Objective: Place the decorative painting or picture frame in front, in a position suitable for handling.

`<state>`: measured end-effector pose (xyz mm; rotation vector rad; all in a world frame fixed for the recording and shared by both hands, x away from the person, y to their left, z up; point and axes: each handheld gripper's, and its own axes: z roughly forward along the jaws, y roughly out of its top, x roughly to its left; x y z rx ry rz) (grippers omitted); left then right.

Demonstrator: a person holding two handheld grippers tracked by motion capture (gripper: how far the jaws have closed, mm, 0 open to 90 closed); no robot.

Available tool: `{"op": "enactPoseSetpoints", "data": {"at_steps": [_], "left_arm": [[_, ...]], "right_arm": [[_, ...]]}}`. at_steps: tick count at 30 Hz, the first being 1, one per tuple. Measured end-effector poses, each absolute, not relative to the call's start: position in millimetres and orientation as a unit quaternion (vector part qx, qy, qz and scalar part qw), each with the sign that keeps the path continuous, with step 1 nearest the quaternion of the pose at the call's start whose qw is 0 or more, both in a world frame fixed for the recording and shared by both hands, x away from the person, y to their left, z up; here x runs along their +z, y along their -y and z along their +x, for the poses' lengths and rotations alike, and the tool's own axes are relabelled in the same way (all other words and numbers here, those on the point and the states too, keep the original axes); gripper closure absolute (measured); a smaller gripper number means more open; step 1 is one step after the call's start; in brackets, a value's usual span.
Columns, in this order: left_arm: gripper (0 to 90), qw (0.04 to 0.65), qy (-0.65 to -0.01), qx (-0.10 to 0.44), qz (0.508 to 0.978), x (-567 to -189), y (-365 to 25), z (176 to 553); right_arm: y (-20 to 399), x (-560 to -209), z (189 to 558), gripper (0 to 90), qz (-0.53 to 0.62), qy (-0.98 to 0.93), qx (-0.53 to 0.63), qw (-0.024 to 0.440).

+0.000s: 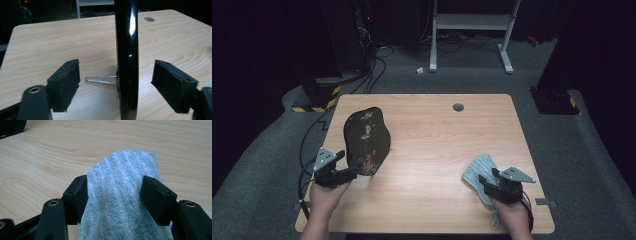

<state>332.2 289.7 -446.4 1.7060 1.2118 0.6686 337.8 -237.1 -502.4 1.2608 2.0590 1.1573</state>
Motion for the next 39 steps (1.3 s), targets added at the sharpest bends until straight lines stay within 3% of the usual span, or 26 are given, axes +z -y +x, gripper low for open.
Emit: {"op": "enactPoseSetpoints", "data": {"at_steps": [17,19,31,33,39], "left_arm": [[37.1,0.442,-0.493,0.264,0.702,-433.9,-279.2,357.3],[42.4,0.439,-0.493,0.258,0.706,-433.0,-278.0,360.5],[47.0,0.449,-0.481,0.258,0.708,-432.6,-270.8,372.6],[53.0,0.459,-0.481,0.25,0.704,-432.3,-273.1,374.7],[59.5,0.472,-0.478,0.241,0.701,-431.1,-273.3,378.6]], "right_arm": [[243.8,-501.0,340.4,38.3,0.449,-0.752,0.425,0.226],[243.9,-499.9,339.3,38.3,0.445,-0.755,0.424,0.229],[244.8,-499.4,334.2,38.4,0.447,-0.753,0.427,0.228],[242.5,-500.6,333.7,38.4,0.445,-0.756,0.422,0.228],[242.1,-501.4,333.7,38.4,0.446,-0.757,0.421,0.227]]}}
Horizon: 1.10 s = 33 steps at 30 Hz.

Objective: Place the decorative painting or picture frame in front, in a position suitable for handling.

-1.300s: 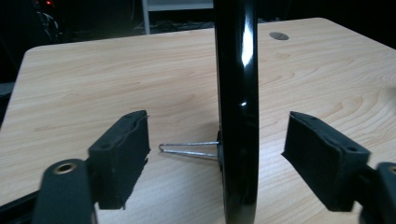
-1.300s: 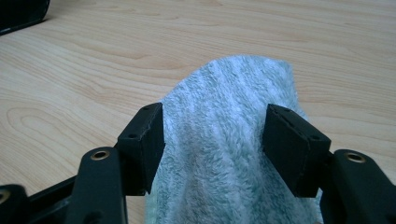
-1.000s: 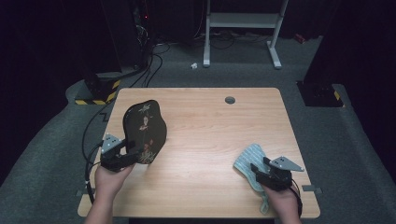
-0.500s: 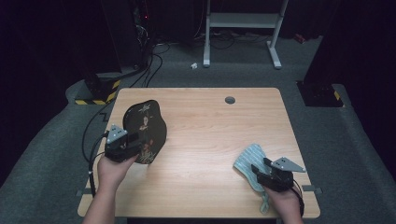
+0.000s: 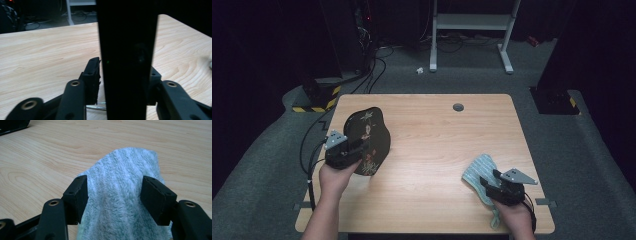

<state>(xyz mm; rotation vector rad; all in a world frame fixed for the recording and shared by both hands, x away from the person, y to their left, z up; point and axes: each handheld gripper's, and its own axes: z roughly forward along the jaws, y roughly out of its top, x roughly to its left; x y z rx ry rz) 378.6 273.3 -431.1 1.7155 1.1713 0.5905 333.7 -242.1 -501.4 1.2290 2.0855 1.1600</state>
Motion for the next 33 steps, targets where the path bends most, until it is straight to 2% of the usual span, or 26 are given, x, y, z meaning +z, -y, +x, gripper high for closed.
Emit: {"op": "enactPoseSetpoints", "data": {"at_steps": [12,14,33], "left_arm": [[72.8,0.476,-0.472,0.247,0.7,-429.9,-275.1,376.8],[77.9,0.48,-0.473,0.248,0.696,-431.6,-276.8,376.4],[80.6,0.498,-0.485,0.225,0.683,-429.6,-276.5,375.4]], "right_arm": [[242.9,-502.4,333.5,38.5,0.449,-0.756,0.422,0.224],[243.0,-503.5,333.0,38.5,0.449,-0.756,0.42,0.223],[243.2,-502.0,332.3,38.8,0.453,-0.748,0.429,0.224]]}}
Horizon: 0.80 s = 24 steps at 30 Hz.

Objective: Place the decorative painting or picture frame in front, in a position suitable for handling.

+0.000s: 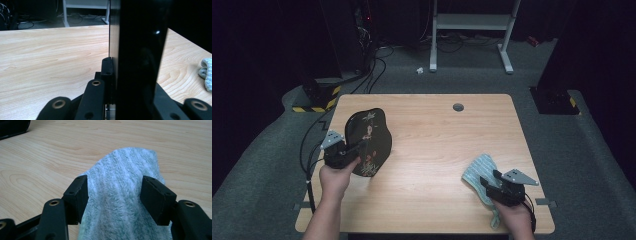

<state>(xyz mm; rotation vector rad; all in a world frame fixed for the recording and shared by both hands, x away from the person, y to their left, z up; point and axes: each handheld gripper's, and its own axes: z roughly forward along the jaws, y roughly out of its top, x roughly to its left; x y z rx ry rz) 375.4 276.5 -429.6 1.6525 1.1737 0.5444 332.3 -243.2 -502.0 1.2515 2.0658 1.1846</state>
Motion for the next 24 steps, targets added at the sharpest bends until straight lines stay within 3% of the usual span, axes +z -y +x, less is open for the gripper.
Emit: {"op": "enactPoseSetpoints", "data": {"at_steps": [11,24], "left_arm": [[80.6,0.519,-0.465,0.223,0.681,-418.9,-259.8,364.7],[80.7,0.526,-0.432,0.21,0.702,-419.2,-214.0,359.2]], "right_arm": [[241.4,-501.8,332.9,38.9,0.451,-0.749,0.431,0.224],[242.8,-499.3,328.8,39.1,0.448,-0.749,0.432,0.23]]}}
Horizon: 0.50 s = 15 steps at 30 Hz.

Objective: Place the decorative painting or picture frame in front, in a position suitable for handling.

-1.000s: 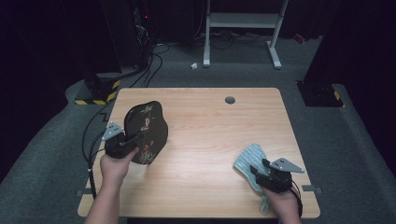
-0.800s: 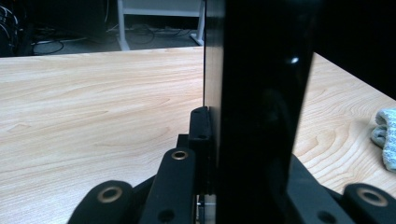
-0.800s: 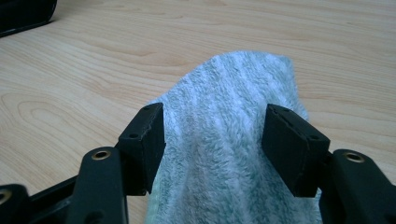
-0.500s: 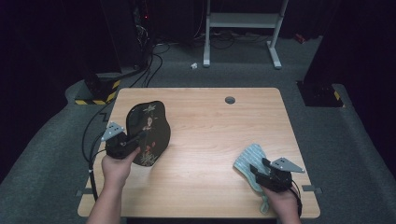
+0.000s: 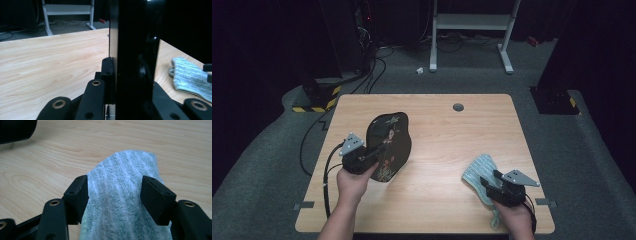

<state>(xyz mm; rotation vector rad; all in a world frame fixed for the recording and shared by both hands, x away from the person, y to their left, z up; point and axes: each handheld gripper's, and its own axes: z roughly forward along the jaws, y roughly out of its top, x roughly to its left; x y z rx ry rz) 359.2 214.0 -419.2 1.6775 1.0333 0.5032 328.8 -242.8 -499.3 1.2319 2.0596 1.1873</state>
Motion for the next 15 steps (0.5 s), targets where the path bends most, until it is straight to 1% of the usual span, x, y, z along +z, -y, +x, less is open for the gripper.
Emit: {"op": "enactPoseSetpoints", "data": {"at_steps": [8,15], "left_arm": [[80.7,0.533,-0.419,0.197,0.708,-426.6,-186.7,353.0],[80.7,0.541,-0.409,0.187,0.711,-427.5,-172.1,352.6]], "right_arm": [[243.0,-497.5,329.4,39.8,0.445,-0.748,0.433,0.234],[242.5,-497.2,329.3,40.1,0.443,-0.75,0.433,0.233]]}}
